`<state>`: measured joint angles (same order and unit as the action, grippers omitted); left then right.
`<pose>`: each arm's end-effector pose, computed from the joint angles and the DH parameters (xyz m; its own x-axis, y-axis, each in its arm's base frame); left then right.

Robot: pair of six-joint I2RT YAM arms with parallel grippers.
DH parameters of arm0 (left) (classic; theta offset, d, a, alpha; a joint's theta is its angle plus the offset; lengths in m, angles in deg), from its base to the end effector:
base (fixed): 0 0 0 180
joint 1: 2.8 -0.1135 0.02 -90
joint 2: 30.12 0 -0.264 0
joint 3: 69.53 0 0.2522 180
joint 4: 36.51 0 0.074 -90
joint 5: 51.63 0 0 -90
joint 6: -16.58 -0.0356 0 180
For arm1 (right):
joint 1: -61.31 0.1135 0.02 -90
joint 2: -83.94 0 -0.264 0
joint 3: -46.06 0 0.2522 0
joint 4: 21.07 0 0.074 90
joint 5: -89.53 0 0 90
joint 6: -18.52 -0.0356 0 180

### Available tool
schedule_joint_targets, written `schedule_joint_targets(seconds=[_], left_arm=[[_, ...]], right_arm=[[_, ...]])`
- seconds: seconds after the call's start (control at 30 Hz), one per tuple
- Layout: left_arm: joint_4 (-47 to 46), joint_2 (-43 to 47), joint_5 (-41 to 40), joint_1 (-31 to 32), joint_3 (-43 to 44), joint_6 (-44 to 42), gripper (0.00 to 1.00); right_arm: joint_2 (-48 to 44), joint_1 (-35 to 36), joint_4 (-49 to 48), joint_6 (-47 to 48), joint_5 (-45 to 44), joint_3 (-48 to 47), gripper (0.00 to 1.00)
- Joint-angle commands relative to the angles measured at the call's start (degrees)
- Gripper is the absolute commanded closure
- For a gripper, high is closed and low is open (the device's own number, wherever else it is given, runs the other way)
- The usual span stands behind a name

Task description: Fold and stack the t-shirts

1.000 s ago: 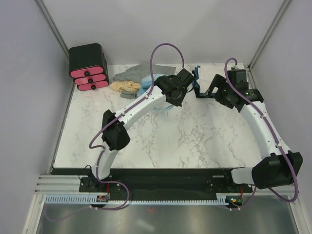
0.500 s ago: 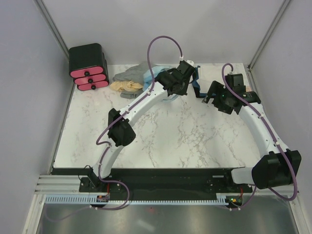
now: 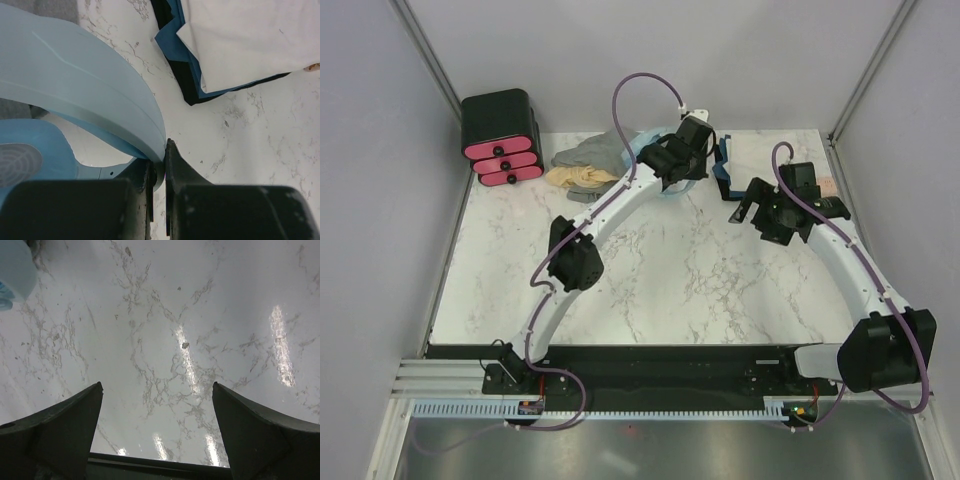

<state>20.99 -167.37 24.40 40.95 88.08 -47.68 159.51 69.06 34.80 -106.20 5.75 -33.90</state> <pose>0.3937 -0.3650 0.3149 -0.6239 0.0139 -0.7814 0.2898 0.9326 -0.2149 0.2708 0.0407 0.3029 -0.7516 0.4691 -0.4636 0.2764 0.8623 0.4244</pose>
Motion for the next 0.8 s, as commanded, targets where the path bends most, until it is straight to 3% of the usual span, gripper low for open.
schedule_joint_targets(seconds=[0.0, 0.3, 0.77], left_arm=[[-9.9, -2.14, 2.72, -0.85, 2.75, -1.56, 0.98], [-18.69, -6.1, 8.26, -1.82, 5.12, -5.61, 0.98], [-19.84, -11.89, 16.17, -3.4, 3.81, -1.66, 0.98]], right_arm=[[-3.15, -0.01, -3.26, -1.84, 2.66, 2.65, 0.02], [-6.4, 0.07, -3.35, -0.44, 1.43, 4.84, 0.02], [-2.62, -0.01, -3.43, 1.15, 2.83, 3.44, 0.02]])
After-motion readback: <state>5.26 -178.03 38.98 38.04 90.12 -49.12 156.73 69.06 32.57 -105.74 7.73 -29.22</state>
